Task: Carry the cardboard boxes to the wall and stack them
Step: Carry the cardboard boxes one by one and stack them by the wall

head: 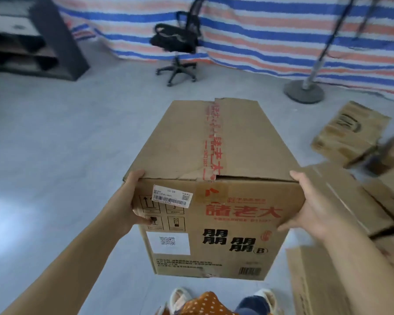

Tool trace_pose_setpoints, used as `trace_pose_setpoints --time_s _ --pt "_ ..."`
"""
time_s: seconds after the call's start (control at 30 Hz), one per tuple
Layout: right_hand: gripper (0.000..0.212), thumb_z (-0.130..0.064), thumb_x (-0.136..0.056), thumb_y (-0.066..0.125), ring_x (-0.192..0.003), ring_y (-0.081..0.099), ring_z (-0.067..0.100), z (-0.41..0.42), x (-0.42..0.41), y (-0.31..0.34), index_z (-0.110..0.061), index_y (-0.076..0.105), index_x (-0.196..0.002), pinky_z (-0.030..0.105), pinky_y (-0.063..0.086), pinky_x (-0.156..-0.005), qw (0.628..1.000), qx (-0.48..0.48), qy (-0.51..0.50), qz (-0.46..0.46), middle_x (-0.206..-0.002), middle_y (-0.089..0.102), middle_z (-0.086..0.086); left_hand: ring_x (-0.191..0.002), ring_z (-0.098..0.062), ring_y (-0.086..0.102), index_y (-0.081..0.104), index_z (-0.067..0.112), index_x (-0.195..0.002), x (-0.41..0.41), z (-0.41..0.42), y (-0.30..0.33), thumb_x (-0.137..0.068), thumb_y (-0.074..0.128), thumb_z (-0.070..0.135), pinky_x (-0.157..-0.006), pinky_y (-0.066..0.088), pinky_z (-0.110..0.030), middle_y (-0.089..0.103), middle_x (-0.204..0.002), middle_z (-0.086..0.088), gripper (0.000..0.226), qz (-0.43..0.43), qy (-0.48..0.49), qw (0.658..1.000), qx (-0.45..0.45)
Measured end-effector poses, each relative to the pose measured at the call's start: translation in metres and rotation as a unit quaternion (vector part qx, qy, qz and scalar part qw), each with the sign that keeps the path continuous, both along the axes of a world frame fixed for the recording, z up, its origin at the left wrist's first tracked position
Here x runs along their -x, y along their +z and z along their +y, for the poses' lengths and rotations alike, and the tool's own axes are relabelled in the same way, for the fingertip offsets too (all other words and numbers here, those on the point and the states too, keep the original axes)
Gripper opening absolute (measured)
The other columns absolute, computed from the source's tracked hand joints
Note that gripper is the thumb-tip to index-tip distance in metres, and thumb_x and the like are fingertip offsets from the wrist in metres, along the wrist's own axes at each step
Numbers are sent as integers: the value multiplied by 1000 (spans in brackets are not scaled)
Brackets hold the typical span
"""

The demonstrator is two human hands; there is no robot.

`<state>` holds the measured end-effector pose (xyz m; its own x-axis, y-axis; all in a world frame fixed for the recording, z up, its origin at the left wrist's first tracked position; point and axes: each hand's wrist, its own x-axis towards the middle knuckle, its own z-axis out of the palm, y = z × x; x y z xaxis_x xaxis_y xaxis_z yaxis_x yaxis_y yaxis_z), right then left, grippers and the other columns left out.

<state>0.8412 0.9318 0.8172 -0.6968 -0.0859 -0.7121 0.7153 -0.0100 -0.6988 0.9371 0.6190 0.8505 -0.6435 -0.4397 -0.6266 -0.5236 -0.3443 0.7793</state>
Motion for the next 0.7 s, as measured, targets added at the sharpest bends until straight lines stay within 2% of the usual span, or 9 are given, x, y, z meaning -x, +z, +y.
trace_pose_setpoints --time_s 0.1,0.13,0.23,0.33,0.37,0.43,0.53,0.6,0.7 --pt "49 -55 -86 52 -108 59 36 -86 14 1 -23 57 -123 72 42 -85 995 -1 95 17 -114 64 14 -76 -15 53 51 28 -89 -40 -65 7 -97 50 27 -67 55 -41 52 -90 0 8 -12 83 996 26" --pt "48 -55 -87 51 -109 59 36 -115 16 3 -24 57 -124 72 42 -86 992 7 126 22 -116 64 14 -75 -14 55 50 30 -88 -53 -83 9 -97 50 24 -66 55 -41 51 -89 1 10 -14 111 993 32" --pt "43 -54 -90 47 -110 58 35 -194 19 8 -27 58 -122 72 42 -87 975 21 218 29 -118 64 13 -57 1 61 44 38 -88 -94 -130 6 -99 45 7 -41 48 -18 51 -89 6 33 1 162 985 55" --pt "31 -50 -92 44 -108 57 34 -263 24 9 -28 58 -110 72 41 -89 960 19 277 27 -114 63 11 -45 7 58 42 36 -85 -120 -165 6 -99 42 3 -37 43 -11 49 -85 7 35 -6 211 975 64" --pt "29 -50 -93 44 -108 57 34 -285 26 7 -29 57 -108 72 41 -89 954 19 297 25 -114 62 11 -46 5 59 43 34 -84 -125 -175 8 -99 43 6 -40 46 -15 49 -83 6 32 -9 231 970 73" --pt "29 -50 -94 42 -109 56 35 -328 32 4 -29 57 -107 74 39 -88 941 23 337 22 -115 61 11 -62 -10 61 49 29 -84 -132 -196 11 -97 50 25 -55 53 -32 53 -79 2 13 -22 297 952 63" --pt "32 -51 -94 41 -110 56 36 -392 46 -3 -28 57 -111 75 38 -87 917 31 397 18 -116 62 12 -76 -22 60 56 23 -90 -138 -230 11 -90 51 47 -74 53 -52 64 -71 -2 25 -31 375 926 23" --pt "35 -51 -94 41 -109 56 36 -436 57 -4 -28 57 -113 75 39 -87 898 29 439 16 -116 62 13 -81 -24 62 58 23 -95 -142 -251 8 -88 50 51 -78 52 -57 67 -75 -2 30 -31 408 913 15" --pt "35 -51 -94 40 -108 57 35 -500 69 -4 -28 56 -113 75 39 -88 872 29 489 10 -115 62 12 -83 -26 62 58 22 -96 -145 -280 4 -87 52 53 -74 53 -57 68 -75 -4 33 -40 463 885 14"
